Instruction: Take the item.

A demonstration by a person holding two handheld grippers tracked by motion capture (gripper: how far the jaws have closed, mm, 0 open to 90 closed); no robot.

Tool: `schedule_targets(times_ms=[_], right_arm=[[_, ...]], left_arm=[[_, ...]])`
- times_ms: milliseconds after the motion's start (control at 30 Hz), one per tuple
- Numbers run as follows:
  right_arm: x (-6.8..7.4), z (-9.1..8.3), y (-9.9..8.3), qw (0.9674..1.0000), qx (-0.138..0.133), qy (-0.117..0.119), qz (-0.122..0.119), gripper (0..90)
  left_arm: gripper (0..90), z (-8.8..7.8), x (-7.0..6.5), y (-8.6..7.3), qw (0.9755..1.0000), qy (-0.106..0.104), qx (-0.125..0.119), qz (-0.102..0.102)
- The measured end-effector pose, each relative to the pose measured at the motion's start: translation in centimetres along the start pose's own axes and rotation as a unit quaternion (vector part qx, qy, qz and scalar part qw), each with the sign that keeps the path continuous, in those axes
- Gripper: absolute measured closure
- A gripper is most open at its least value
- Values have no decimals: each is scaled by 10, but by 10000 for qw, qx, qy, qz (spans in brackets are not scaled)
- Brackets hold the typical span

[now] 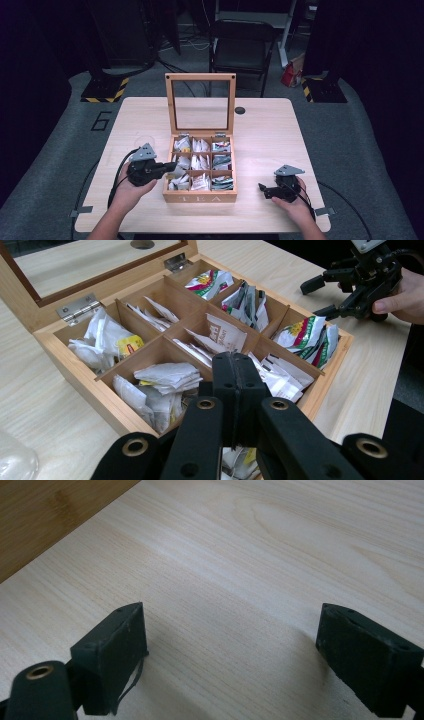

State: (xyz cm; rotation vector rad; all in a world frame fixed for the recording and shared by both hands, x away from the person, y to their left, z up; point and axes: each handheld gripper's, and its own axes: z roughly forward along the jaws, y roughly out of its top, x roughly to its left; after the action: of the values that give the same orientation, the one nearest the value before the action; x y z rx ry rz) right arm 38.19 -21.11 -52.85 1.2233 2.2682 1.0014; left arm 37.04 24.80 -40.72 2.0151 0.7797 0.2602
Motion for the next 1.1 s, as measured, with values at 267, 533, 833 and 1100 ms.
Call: schedule_targets(times_ms=[267, 533, 833, 1100], right_arm=[[0, 0, 0, 10000, 1, 0, 0, 121], [0, 0, 0, 10000, -2, -1, -1, 121], [0, 0, 0, 10000, 6, 5, 0, 121], [0, 0, 0, 10000, 3, 5, 0, 121]], left_arm=[[900, -2, 0, 5, 9999, 73, -71, -1], [900, -4, 4, 7, 9999, 86, -55, -46], [900, -9, 13, 16, 9997, 234, -57, -42], [900, -14, 26, 20, 9990, 415, -75, -154]])
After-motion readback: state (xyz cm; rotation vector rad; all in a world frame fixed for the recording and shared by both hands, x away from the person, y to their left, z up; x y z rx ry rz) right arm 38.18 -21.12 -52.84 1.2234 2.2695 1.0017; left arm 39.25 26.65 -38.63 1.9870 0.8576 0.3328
